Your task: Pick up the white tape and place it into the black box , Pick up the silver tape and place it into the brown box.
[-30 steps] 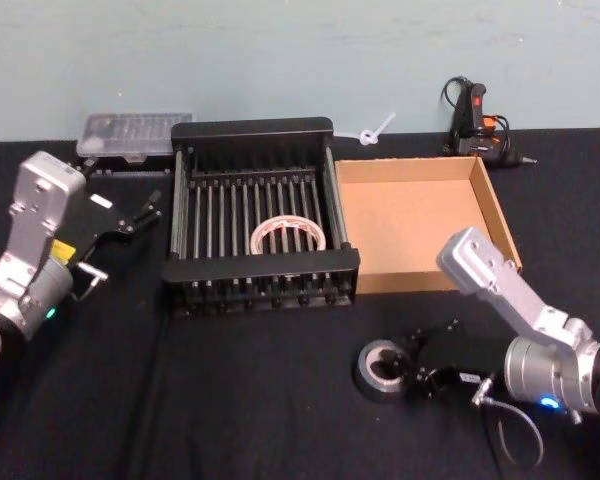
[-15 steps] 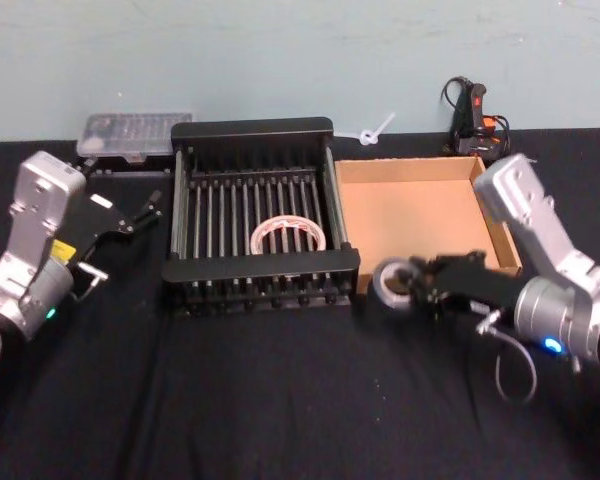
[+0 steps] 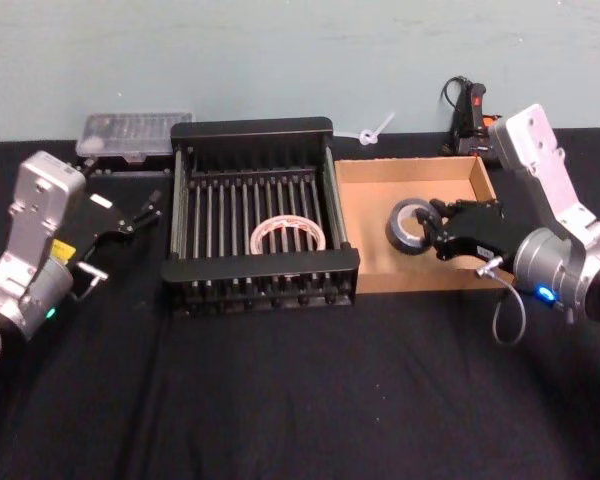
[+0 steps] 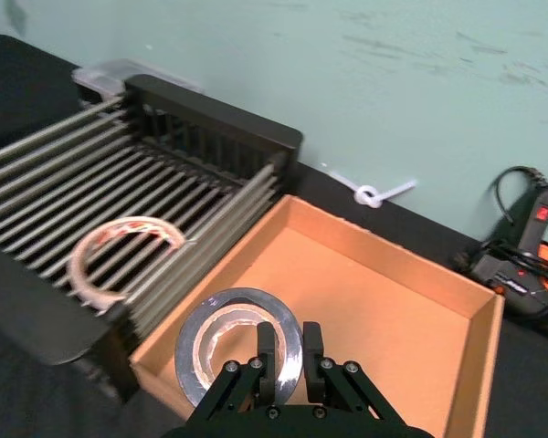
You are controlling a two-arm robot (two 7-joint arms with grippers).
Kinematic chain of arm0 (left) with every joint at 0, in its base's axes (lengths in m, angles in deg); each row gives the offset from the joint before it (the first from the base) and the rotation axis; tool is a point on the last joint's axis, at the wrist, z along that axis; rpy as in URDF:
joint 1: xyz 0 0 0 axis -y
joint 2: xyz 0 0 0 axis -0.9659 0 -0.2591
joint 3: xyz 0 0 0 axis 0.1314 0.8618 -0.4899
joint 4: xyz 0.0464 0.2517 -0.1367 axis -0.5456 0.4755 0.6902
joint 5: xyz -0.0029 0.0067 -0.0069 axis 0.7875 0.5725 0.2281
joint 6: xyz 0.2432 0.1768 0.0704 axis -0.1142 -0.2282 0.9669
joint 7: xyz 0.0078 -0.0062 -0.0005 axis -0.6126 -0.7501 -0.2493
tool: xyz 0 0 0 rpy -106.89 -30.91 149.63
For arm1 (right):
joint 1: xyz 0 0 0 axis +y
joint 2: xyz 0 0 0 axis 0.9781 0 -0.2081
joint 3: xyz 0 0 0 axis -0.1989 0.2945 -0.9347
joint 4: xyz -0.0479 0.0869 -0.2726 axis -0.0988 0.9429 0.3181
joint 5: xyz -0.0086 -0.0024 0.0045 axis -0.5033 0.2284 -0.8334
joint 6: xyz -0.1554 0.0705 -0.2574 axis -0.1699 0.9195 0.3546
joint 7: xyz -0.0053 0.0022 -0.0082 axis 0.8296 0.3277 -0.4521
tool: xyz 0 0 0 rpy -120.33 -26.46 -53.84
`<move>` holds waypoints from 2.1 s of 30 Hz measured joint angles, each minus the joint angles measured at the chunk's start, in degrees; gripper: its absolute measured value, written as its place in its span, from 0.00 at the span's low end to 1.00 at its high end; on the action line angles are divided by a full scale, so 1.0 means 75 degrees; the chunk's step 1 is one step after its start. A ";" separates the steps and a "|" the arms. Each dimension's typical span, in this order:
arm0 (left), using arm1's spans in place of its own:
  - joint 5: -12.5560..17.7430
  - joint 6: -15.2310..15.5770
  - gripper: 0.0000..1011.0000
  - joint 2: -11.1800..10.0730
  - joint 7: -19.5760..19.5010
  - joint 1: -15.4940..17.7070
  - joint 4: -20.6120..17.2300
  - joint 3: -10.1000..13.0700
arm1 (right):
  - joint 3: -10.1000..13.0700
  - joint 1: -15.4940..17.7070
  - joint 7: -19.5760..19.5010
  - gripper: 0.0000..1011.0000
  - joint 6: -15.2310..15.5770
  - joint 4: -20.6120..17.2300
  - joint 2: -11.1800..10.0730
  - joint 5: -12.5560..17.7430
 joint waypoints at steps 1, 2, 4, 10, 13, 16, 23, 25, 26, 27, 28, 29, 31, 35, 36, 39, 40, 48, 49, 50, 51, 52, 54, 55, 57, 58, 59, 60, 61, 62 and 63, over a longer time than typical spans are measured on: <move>0.0000 0.0000 0.99 0.0000 0.0000 0.0000 0.0000 0.0000 | 0.0001 -0.0084 -0.0040 0.18 0.0005 0.0136 0.0064 -0.0061; 0.0000 0.0000 0.99 0.0000 0.0000 0.0000 0.0000 0.0000 | 0.0001 -0.0119 -0.0055 0.18 0.0006 0.0196 0.0090 -0.0090; 0.0000 0.0000 0.99 0.0000 0.0000 0.0000 0.0000 0.0000 | 0.0000 -0.0244 -0.0100 0.18 0.0006 0.0393 0.0177 -0.0195; -0.0001 0.0000 0.99 0.0000 0.0000 -0.0001 0.0000 0.0000 | -0.0014 -0.0524 -0.0173 0.18 -0.0001 0.0922 0.0408 -0.0390; 0.0000 0.0000 0.99 0.0000 0.0000 0.0000 0.0000 0.0000 | 0.0019 -0.0658 -0.0225 0.18 -0.0044 0.1247 0.0579 -0.0464; 0.0000 0.0000 0.99 0.0000 0.0000 0.0000 0.0000 0.0000 | 0.0086 -0.0728 -0.0254 0.18 -0.0070 0.1459 0.0696 -0.0492; -0.0001 0.0000 0.99 0.0000 0.0000 0.0000 0.0000 0.0000 | 0.0153 -0.0760 -0.0273 0.18 -0.0090 0.1572 0.0771 -0.0495; 0.0000 0.0000 0.99 0.0000 -0.0001 0.0000 -0.0001 0.0000 | 0.0148 -0.0758 -0.0273 0.18 -0.0090 0.1564 0.0766 -0.0495; 0.0000 0.0000 0.99 0.0000 -0.0001 0.0000 0.0000 0.0000 | 0.0144 -0.0756 -0.0273 0.18 -0.0090 0.1557 0.0761 -0.0495; 0.0000 0.0000 0.99 0.0000 0.0000 0.0000 0.0000 0.0000 | 0.0142 -0.0756 -0.0273 0.18 -0.0090 0.1554 0.0758 -0.0495; 0.0000 0.0000 0.99 0.0000 0.0000 0.0000 0.0000 0.0000 | 0.0139 -0.0754 -0.0272 0.18 -0.0090 0.1547 0.0755 -0.0495; 0.0000 0.0000 0.99 0.0000 0.0000 0.0000 0.0000 0.0000 | 0.0137 -0.0754 -0.0272 0.18 -0.0090 0.1544 0.0753 -0.0495; 0.0000 0.0000 0.99 0.0000 0.0000 0.0000 0.0000 0.0000 | 0.0133 -0.0753 -0.0271 0.18 -0.0089 0.1537 0.0751 -0.0495; 0.0000 0.0000 0.99 0.0000 0.0000 0.0000 0.0000 0.0000 | 0.0126 -0.0751 -0.0270 0.19 -0.0088 0.1527 0.0745 -0.0494; 0.0000 0.0000 0.99 0.0000 0.0000 0.0000 0.0000 0.0000 | 0.0125 -0.0750 -0.0269 0.23 -0.0087 0.1526 0.0744 -0.0494; 0.0000 0.0000 0.99 0.0000 0.0000 0.0000 0.0000 0.0000 | 0.0122 -0.0749 -0.0268 0.32 -0.0086 0.1518 0.0739 -0.0493; 0.0000 0.0000 0.99 0.0000 0.0000 0.0000 0.0000 0.0000 | 0.0121 -0.0748 -0.0268 0.34 -0.0086 0.1517 0.0739 -0.0493; 0.0000 0.0000 0.99 0.0000 0.0000 0.0000 0.0000 0.0000 | 0.0115 -0.0742 -0.0263 0.62 -0.0082 0.1508 0.0733 -0.0493; 0.0000 0.0000 0.99 0.0000 0.0000 0.0000 0.0000 0.0000 | 0.0114 -0.0742 -0.0263 0.63 -0.0081 0.1507 0.0732 -0.0493; 0.0000 0.0000 0.99 0.0000 0.0000 0.0000 0.0000 0.0000 | 0.0113 -0.0742 -0.0262 0.66 -0.0080 0.1506 0.0731 -0.0493; 0.0000 0.0000 0.99 0.0000 -0.0001 0.0000 0.0000 0.0000 | 0.0113 -0.0742 -0.0262 0.68 -0.0080 0.1506 0.0731 -0.0493; 0.0000 0.0000 0.99 0.0000 0.0000 0.0000 0.0000 0.0000 | 0.0112 -0.0741 -0.0261 0.71 -0.0080 0.1505 0.0730 -0.0493; 0.0000 0.0000 0.99 0.0000 0.0000 0.0000 0.0000 0.0000 | 0.0112 -0.0742 -0.0259 0.77 -0.0078 0.1503 0.0729 -0.0493; 0.0000 0.0000 0.99 0.0000 0.0000 -0.0001 -0.0001 0.0000 | 0.0112 -0.0742 -0.0259 0.81 -0.0078 0.1503 0.0729 -0.0493; 0.0000 0.0000 0.99 0.0000 0.0000 0.0000 0.0000 0.0000 | 0.0112 -0.0742 -0.0259 0.86 -0.0076 0.1502 0.0728 -0.0493; 0.0000 0.0000 0.99 0.0000 -0.0001 0.0000 0.0000 0.0000 | 0.0112 -0.0742 -0.0259 0.88 -0.0076 0.1501 0.0728 -0.0493; 0.0000 0.0000 0.99 0.0000 0.0000 0.0000 0.0000 0.0000 | 0.0112 -0.0742 -0.0259 0.93 -0.0076 0.1500 0.0728 -0.0493; 0.0000 0.0000 0.99 0.0000 0.0000 0.0000 0.0000 0.0000 | 0.0112 -0.0742 -0.0259 0.94 -0.0076 0.1500 0.0728 -0.0493; 0.0000 0.0000 0.99 0.0000 0.0000 0.0000 0.0000 0.0000 | 0.0112 -0.0741 -0.0259 0.97 -0.0075 0.1500 0.0727 -0.0493; 0.0000 0.0000 0.99 0.0000 0.0000 0.0000 0.0000 0.0000 | 0.0112 -0.0742 -0.0258 0.99 -0.0075 0.1500 0.0728 -0.0493; 0.0000 0.0000 0.99 0.0000 0.0000 -0.0001 0.0000 0.0000 | 0.0112 -0.0742 -0.0258 0.99 -0.0076 0.1500 0.0727 -0.0493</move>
